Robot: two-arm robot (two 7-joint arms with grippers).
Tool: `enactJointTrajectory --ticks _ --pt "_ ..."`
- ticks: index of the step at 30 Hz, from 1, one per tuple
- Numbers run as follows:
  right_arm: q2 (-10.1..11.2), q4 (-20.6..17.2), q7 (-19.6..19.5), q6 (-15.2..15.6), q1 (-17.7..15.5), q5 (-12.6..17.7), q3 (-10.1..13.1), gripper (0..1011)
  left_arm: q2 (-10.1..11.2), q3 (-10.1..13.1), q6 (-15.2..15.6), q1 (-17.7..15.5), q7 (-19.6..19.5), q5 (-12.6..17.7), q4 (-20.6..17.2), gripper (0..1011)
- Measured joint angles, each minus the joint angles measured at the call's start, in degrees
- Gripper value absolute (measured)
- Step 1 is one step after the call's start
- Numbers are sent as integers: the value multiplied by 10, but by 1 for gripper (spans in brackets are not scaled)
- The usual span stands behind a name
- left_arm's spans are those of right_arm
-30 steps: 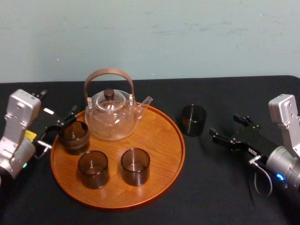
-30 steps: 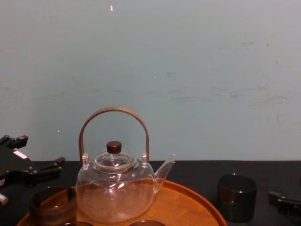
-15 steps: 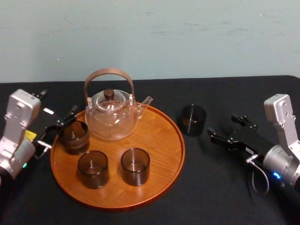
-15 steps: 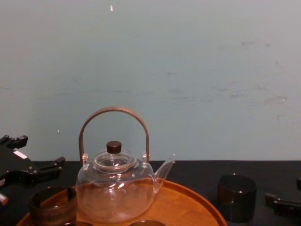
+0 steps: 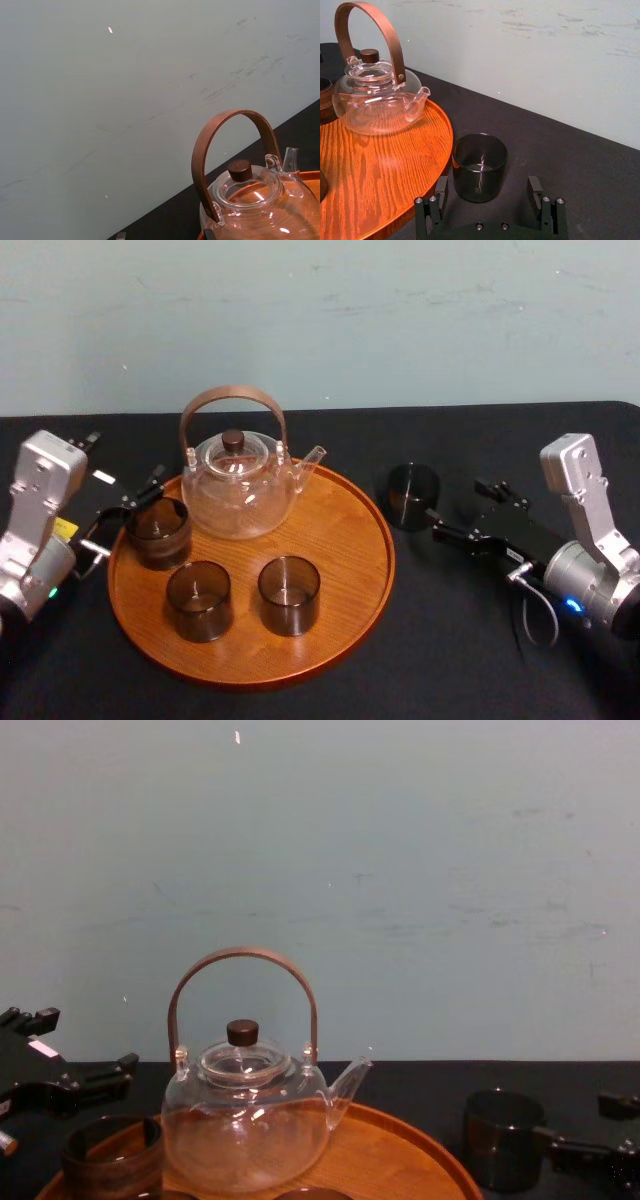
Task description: Pick up the glass from the table and place it on the tray.
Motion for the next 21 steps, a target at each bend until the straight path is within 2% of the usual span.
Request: enactJointTrajectory --ticks 21 --pt "-13 44 12 1 46 -14 -25 1002 0 0 0 0 0 0 0 1001"
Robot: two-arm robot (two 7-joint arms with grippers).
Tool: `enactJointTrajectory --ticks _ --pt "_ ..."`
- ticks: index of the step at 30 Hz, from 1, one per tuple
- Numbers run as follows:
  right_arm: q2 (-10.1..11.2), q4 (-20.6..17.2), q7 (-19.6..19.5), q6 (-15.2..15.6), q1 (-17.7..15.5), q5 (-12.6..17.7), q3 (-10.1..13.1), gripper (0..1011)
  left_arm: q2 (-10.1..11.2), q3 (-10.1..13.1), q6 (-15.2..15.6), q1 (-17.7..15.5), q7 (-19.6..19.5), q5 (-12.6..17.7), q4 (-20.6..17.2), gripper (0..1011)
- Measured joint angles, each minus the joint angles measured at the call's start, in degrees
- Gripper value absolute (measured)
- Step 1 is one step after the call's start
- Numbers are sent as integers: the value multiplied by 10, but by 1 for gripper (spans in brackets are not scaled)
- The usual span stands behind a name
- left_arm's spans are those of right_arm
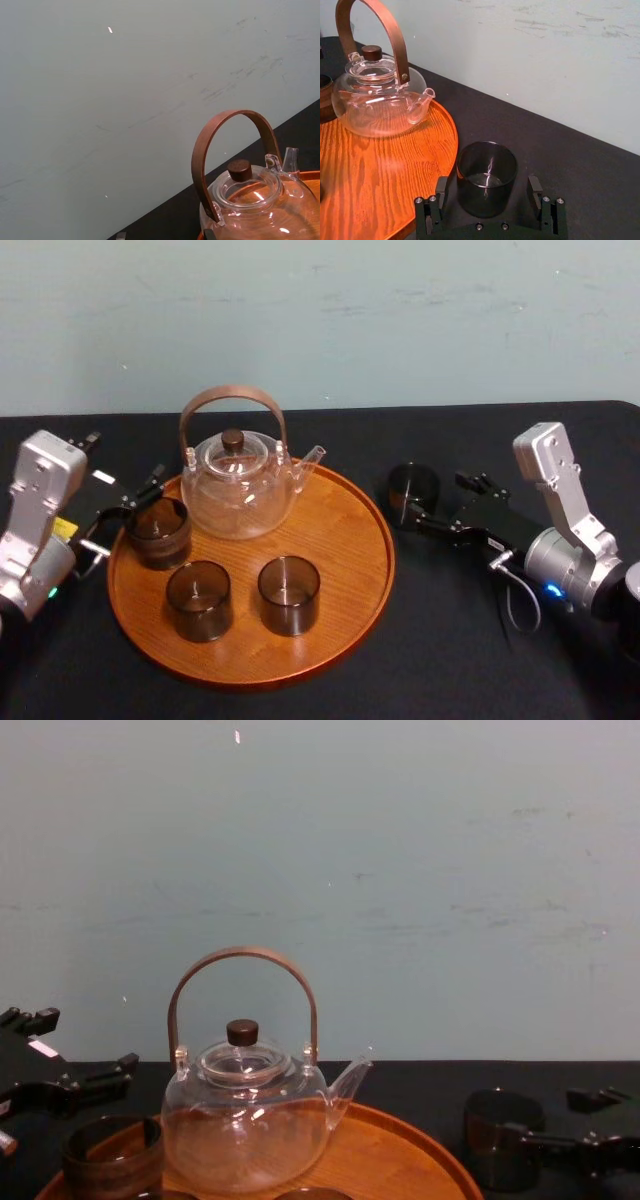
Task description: Pick up the glass from the table and place it on the tray.
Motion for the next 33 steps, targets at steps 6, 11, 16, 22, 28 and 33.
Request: enactJointTrajectory --ticks 6,11,16,22,28,33 --pt "-8 27 6 -2 22 -4 -9 1002 0 0 0 0 0 0 0 1001" --pt "-13 45 10 -4 35 -6 -14 1002 0 0 0 0 0 0 0 1001" --pt "-19 64 13 -6 49 -8 -18 1003 0 0 0 0 0 0 0 1001" --pt "-25 87 19 -11 65 -8 -23 1002 0 0 0 0 0 0 0 1001" --pt "-29 105 23 -15 79 -9 -27 1003 0 0 0 0 0 0 0 1001" --pt "-34 122 26 -19 90 -12 -31 1002 0 0 0 0 0 0 0 1001"
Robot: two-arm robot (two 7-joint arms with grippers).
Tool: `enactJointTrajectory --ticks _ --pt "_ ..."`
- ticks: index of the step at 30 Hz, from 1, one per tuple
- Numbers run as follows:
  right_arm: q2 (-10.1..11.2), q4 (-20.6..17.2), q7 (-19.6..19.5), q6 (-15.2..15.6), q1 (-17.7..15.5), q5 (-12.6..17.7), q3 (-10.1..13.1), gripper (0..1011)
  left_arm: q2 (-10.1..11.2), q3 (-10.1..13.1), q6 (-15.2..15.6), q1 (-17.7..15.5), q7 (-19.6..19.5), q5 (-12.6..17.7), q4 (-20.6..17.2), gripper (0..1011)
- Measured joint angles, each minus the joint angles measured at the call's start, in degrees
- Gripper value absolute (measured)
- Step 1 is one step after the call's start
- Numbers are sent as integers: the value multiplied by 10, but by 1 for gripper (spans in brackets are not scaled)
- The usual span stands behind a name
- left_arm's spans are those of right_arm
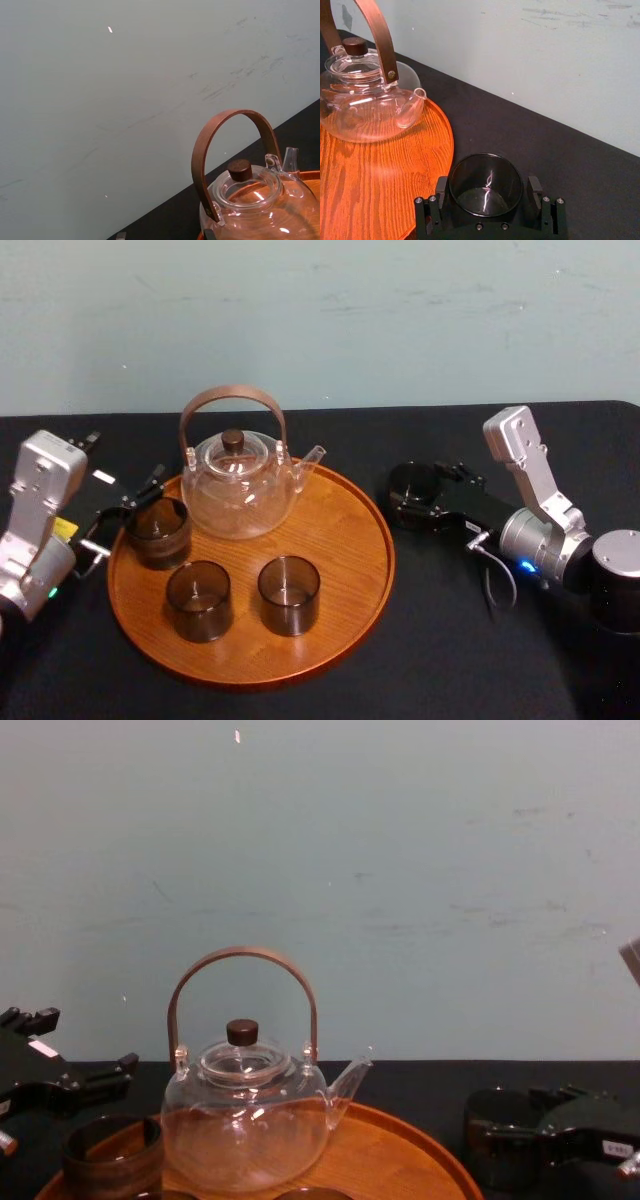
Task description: Pick up the glass from the table and place it on the tray.
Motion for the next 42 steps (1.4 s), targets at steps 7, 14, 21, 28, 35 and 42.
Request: enactJointTrajectory --ticks 7,14,21,28,35,42 --pt "-1 4 1 -1 3 -2 -1 1002 0 0 0 0 0 0 0 1001" --pt "-1 3 1 -1 2 -1 -1 1002 0 0 0 0 0 0 0 1001" --pt "-1 7 6 1 3 3 -1 1002 0 0 0 0 0 0 0 1001" --pt "-3 14 8 8 7 6 -3 1002 0 0 0 0 0 0 0 1001" --pt "-3 14 8 8 7 6 -4 1002 0 0 0 0 0 0 0 1002" --pt "-3 14 8 8 7 6 -3 1002 0 0 0 0 0 0 0 1001"
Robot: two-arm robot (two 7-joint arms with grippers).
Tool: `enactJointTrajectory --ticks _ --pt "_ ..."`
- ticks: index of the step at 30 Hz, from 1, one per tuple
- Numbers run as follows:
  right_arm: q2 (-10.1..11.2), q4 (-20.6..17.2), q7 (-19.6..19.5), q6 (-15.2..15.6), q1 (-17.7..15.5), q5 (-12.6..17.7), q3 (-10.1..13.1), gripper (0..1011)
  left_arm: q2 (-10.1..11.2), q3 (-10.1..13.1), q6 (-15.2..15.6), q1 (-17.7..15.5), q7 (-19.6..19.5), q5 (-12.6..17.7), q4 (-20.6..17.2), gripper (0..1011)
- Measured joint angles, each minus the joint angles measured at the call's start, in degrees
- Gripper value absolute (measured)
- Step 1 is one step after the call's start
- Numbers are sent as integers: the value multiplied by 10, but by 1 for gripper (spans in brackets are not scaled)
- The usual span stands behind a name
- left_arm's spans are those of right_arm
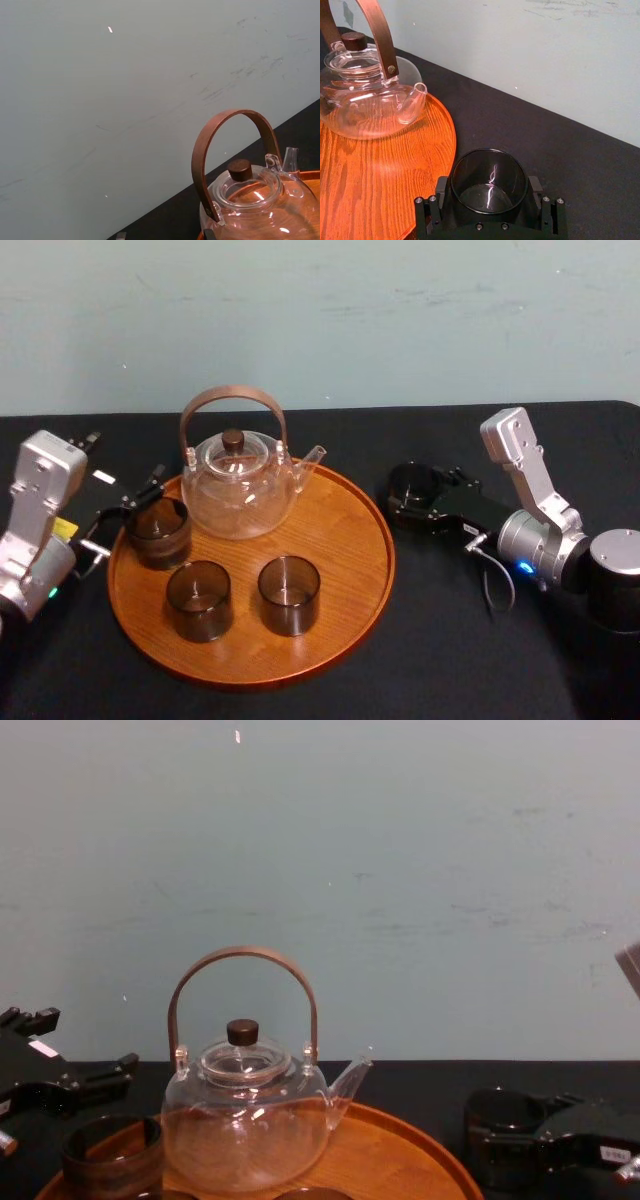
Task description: Pick up the glass from the table and place it on the tray.
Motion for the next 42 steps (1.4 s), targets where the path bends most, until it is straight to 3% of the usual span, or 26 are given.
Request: enactJointTrajectory --ticks 5,12,31,34,42 --pt "0 0 0 0 0 0 0 1003 0 0 0 0 0 0 0 1001" --pt "0 0 1 -1 0 1 1 901 0 0 0 0 0 0 0 1001" --pt "0 0 1 -1 0 1 1 899 0 0 0 0 0 0 0 1001" --pt "1 0 5 -12 -2 6 3 899 0 0 0 0 0 0 0 1001" --pt "16 -53 1 -32 -24 4 5 899 0 0 0 0 0 0 0 1001"
